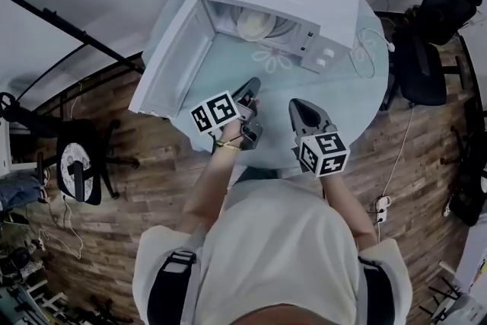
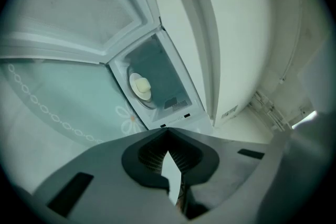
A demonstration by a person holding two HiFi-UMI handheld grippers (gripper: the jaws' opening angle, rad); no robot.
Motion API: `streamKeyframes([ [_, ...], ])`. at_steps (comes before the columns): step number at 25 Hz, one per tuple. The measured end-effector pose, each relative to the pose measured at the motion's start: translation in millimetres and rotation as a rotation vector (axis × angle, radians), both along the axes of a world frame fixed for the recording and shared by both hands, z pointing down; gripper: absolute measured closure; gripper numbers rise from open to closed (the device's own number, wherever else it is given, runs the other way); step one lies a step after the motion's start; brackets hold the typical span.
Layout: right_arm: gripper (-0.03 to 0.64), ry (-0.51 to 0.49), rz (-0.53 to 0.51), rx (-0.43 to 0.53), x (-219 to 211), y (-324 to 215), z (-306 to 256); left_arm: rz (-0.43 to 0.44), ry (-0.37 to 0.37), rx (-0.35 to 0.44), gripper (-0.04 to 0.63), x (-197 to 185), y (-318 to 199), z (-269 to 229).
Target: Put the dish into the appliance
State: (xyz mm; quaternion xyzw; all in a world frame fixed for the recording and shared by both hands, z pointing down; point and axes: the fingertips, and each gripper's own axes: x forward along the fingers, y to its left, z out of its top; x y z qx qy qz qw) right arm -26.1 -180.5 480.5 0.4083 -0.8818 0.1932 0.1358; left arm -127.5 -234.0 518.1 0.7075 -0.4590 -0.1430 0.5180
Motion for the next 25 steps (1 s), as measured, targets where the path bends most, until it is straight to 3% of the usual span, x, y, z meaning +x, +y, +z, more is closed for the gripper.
streamKeyframes([
  [7, 0.611, -0.016, -0.028, 0.009, 14.4, 31.3, -8.6, 0.023, -0.079, 0.050, 0.586, 21.5, 58.1, -17.0],
  [13, 0.611, -0.027, -0.057, 0.004, 35.1, 63.7, -11.5, 0.042, -0.206, 0.033, 0.586, 44.1, 115.3, -11.1],
  [25, 0.611, -0.053, -0.117, 0.009, 67.1, 136.9, -13.5, 0.028, -0.307, -0.005, 0.586, 70.4, 210.8, -5.1],
])
